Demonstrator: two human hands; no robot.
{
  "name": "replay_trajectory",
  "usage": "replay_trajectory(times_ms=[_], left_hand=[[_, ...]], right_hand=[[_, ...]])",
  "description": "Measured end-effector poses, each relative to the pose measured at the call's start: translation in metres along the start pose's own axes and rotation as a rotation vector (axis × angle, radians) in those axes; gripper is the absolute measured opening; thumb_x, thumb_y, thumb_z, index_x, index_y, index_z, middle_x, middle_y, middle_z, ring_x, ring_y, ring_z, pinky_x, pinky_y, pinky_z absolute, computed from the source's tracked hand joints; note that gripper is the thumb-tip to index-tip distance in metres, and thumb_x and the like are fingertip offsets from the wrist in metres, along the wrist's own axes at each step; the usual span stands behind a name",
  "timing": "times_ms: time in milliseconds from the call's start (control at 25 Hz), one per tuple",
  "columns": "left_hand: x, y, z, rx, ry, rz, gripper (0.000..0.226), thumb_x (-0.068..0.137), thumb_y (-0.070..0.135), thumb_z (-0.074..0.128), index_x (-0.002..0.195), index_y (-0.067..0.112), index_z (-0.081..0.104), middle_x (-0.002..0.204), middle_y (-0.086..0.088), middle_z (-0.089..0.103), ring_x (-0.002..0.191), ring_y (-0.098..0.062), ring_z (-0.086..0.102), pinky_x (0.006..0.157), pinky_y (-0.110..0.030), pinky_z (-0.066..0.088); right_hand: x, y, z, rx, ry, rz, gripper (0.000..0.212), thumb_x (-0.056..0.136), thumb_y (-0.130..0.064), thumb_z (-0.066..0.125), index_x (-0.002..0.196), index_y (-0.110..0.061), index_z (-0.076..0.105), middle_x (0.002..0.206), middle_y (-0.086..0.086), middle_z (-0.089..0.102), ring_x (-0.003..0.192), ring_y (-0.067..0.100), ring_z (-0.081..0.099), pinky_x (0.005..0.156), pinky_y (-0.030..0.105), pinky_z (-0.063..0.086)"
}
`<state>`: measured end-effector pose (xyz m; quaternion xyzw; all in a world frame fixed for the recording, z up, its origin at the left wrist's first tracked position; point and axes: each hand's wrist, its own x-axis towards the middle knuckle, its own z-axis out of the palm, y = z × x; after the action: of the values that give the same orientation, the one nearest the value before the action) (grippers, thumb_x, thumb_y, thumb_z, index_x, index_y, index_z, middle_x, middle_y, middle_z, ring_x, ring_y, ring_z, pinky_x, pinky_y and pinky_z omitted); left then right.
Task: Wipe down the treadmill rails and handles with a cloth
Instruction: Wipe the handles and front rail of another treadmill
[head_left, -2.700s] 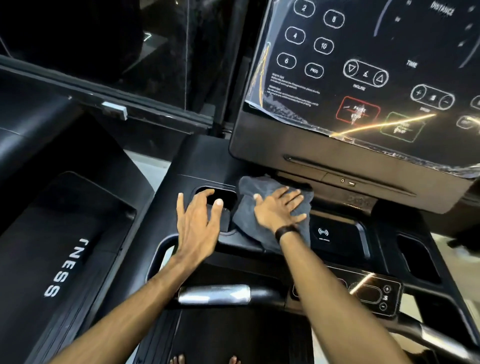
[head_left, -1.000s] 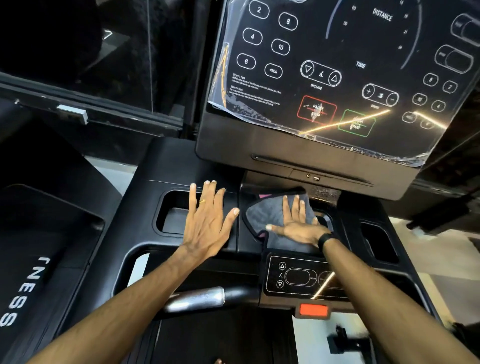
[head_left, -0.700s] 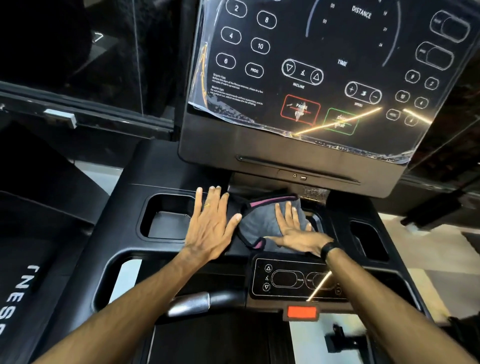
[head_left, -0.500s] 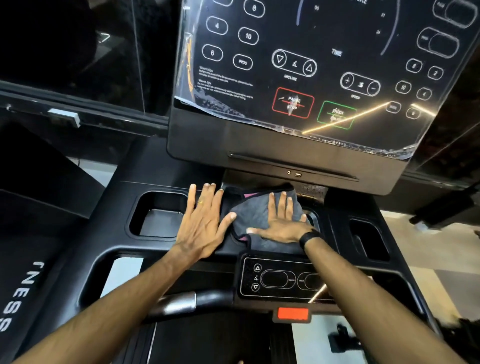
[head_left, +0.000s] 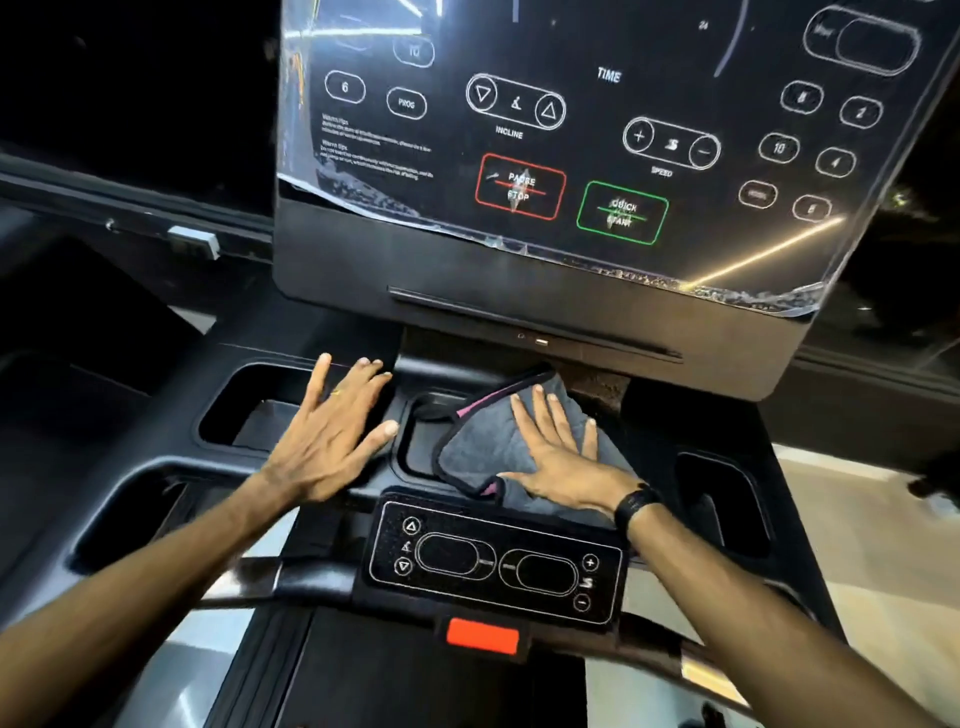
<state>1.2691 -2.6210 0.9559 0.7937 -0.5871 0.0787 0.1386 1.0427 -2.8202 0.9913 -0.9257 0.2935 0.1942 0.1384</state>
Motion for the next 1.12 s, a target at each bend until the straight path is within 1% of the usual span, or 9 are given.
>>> replay_trajectory(times_ms=[280, 400, 520, 600, 680, 880, 960, 1080, 1120], left_hand=[[-0.003, 0.002, 0.002, -0.014, 0.005, -0.047, 0.075, 0.101, 0.058, 0.016, 0.153, 0.006, 0.029, 0.160, -0.012, 0.030, 0.152, -0.015, 0.014, 0.121, -0.046, -0.015], [-0.001, 0.003, 0.002, -0.039, 0.031, -0.047, 0.075, 0.101, 0.058, 0.015, 0.153, 0.005, 0.028, 0.160, -0.012, 0.029, 0.152, -0.014, 0.013, 0.121, -0.048, -0.013], [0.002, 0.005, 0.000, -0.096, 0.062, -0.052, 0.076, 0.101, 0.060, 0.016, 0.154, 0.006, 0.026, 0.161, -0.010, 0.027, 0.152, -0.014, 0.012, 0.121, -0.049, -0.012], [0.003, 0.006, -0.001, -0.120, 0.083, -0.052, 0.075, 0.100, 0.059, 0.018, 0.153, 0.006, 0.028, 0.161, -0.009, 0.028, 0.152, -0.015, 0.015, 0.122, -0.050, -0.011], [0.003, 0.007, -0.003, -0.121, 0.098, -0.052, 0.075, 0.100, 0.059, 0.019, 0.153, 0.006, 0.029, 0.161, -0.010, 0.029, 0.152, -0.016, 0.016, 0.122, -0.051, -0.009], [0.002, 0.008, -0.003, -0.128, 0.116, -0.055, 0.077, 0.100, 0.060, 0.020, 0.152, 0.004, 0.028, 0.161, -0.013, 0.028, 0.152, -0.018, 0.015, 0.122, -0.052, -0.008], [0.002, 0.008, -0.004, -0.149, 0.138, -0.071, 0.079, 0.099, 0.061, 0.023, 0.152, 0.003, 0.029, 0.160, -0.013, 0.028, 0.152, -0.019, 0.015, 0.122, -0.052, -0.007], [0.004, 0.006, -0.005, -0.170, 0.156, -0.118, 0.078, 0.097, 0.061, 0.027, 0.151, 0.004, 0.032, 0.160, -0.012, 0.030, 0.152, -0.017, 0.015, 0.122, -0.054, -0.005], [0.004, 0.005, -0.006, -0.172, 0.152, -0.122, 0.078, 0.098, 0.061, 0.027, 0.151, 0.005, 0.031, 0.160, -0.011, 0.029, 0.152, -0.017, 0.014, 0.122, -0.054, -0.006]], right_hand=[[-0.029, 0.086, -0.015, 0.069, 0.031, -0.213, 0.098, 0.092, -0.040, 0.068, 0.152, -0.045, -0.009, 0.154, -0.023, -0.028, 0.143, 0.002, -0.029, 0.121, 0.045, -0.016], [-0.033, 0.092, -0.009, 0.058, 0.104, -0.232, 0.095, 0.094, -0.037, 0.066, 0.147, -0.049, -0.012, 0.160, -0.020, -0.022, 0.147, 0.002, -0.027, 0.123, 0.046, -0.013], [-0.031, 0.086, -0.001, -0.072, 0.193, -0.247, 0.087, 0.096, -0.049, 0.055, 0.151, -0.042, -0.012, 0.163, -0.013, -0.020, 0.148, 0.006, -0.026, 0.123, 0.048, -0.008], [-0.022, 0.076, -0.002, -0.186, 0.215, -0.302, 0.085, 0.093, -0.065, 0.037, 0.156, -0.035, -0.011, 0.164, -0.008, -0.021, 0.149, 0.010, -0.026, 0.123, 0.051, -0.008], [-0.006, 0.055, -0.006, -0.258, 0.223, -0.347, 0.089, 0.089, -0.071, 0.025, 0.158, -0.028, -0.012, 0.164, -0.004, -0.024, 0.150, 0.014, -0.026, 0.122, 0.051, -0.012], [0.040, -0.020, -0.015, -0.285, 0.293, -0.449, 0.092, 0.092, -0.065, 0.036, 0.160, -0.019, -0.007, 0.164, 0.000, -0.023, 0.149, 0.014, -0.028, 0.120, 0.048, -0.019], [0.064, -0.051, -0.022, -0.303, 0.320, -0.503, 0.092, 0.093, -0.065, 0.038, 0.160, -0.018, -0.003, 0.166, -0.001, -0.019, 0.150, 0.013, -0.025, 0.120, 0.045, -0.015], [0.092, -0.083, -0.035, -0.281, 0.324, -0.552, 0.091, 0.091, -0.068, 0.033, 0.161, -0.019, 0.001, 0.167, -0.005, -0.014, 0.152, 0.008, -0.016, 0.119, 0.038, 0.003], [0.096, -0.086, -0.036, -0.279, 0.320, -0.561, 0.090, 0.092, -0.068, 0.033, 0.161, -0.019, 0.001, 0.167, -0.006, -0.014, 0.152, 0.008, -0.014, 0.118, 0.036, 0.005]])
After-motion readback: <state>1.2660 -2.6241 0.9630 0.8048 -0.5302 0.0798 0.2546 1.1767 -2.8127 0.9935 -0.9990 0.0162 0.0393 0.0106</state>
